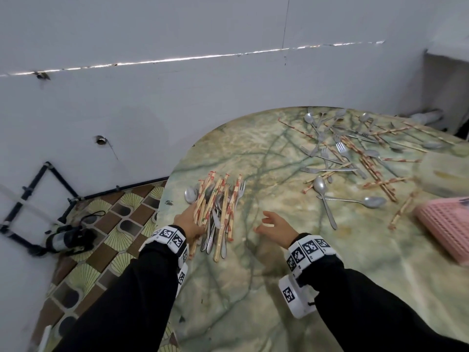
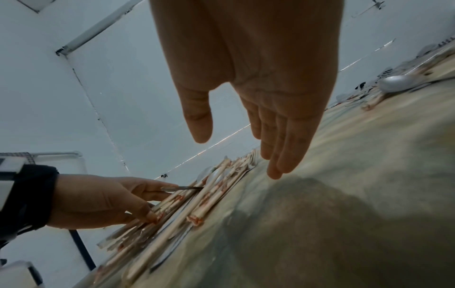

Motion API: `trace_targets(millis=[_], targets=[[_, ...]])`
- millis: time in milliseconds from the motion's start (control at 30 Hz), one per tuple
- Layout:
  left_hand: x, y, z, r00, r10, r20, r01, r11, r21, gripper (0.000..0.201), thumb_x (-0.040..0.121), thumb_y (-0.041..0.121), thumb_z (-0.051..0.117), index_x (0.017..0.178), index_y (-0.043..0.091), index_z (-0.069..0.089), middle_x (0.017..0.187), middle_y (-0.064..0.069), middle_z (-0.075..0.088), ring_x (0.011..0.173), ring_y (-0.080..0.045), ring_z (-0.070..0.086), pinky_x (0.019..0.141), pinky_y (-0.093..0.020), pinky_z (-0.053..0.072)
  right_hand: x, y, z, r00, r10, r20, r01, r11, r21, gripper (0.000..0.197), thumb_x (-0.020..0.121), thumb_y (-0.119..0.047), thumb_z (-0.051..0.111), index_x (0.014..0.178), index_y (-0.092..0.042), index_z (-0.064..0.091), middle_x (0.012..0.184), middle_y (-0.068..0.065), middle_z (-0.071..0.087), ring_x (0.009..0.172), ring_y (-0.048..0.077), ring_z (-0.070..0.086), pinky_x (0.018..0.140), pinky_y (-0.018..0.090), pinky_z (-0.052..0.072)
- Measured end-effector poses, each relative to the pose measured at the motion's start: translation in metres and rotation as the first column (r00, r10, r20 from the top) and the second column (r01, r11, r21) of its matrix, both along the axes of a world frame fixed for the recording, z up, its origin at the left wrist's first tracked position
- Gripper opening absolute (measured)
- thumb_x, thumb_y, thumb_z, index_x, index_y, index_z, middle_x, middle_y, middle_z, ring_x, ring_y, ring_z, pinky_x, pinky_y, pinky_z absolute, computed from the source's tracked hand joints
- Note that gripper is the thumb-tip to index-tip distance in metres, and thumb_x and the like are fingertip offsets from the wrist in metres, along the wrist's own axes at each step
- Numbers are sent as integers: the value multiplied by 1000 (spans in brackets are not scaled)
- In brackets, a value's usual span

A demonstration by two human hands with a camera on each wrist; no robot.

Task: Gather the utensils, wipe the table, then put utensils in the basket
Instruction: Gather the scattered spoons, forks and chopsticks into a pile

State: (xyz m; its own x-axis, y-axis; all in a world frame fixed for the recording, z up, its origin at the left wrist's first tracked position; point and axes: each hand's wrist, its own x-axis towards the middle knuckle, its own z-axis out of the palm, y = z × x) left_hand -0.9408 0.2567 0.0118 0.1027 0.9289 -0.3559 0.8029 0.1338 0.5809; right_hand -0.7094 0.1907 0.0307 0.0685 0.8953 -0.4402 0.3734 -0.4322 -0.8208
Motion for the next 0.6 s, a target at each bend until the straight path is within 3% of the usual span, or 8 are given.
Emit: trace_targets(millis=[67,167,267,433,500,600], targets=[[-1,-1,1,999,36,-26,-36,999,11,79,69,8,74,138,19,36,119,-13,59,110,-33,54,99,-42,44,-2,-3,-2,1000,16,-12,-16,1000,-15,66,88,-14,60,144,-8,26,141,14,40,129,24,41,99,27,37],[-1,-1,4,997,64,-32,-65,998,-17,53,69,0,70,119,6,52,111,-16,63,100,-31,61,87,-36,51,-8,-4,-4,998,52,-29,-53,998,-37,66,88,-11,59,144,-7,24,139,15,41,126,26,44,96,27,38],[-3,-1,5,995,81,-63,-82,996,-21,37,73,-2,66,110,1,62,106,-17,67,94,-30,64,82,-34,54,-19,-3,-8,996,77,-36,-79,995,-54,66,88,-12,60,144,-7,25,140,16,40,125,26,45,99,27,38],[-2,0,3,982,139,-126,-131,989,69,28,75,5,68,103,-1,64,101,-16,67,93,-30,64,79,-31,51,-36,5,-13,992,127,-22,-128,990,-59,66,88,-15,60,144,-8,25,140,13,40,126,24,44,88,20,36],[-1,2,1,977,162,-137,-149,983,104,26,74,8,70,97,-2,64,95,-16,67,89,-30,64,78,-34,52,-41,9,-16,989,147,-14,-147,987,-64,69,87,-18,63,144,-10,25,140,12,42,124,23,46,91,22,37],[-2,7,3,968,211,-137,-195,973,121,15,74,10,70,75,-2,62,70,-12,60,72,-27,59,62,-33,50,-44,16,-23,987,158,-3,-158,985,-67,72,85,-19,64,145,-11,25,139,12,43,122,23,47,96,25,38]])
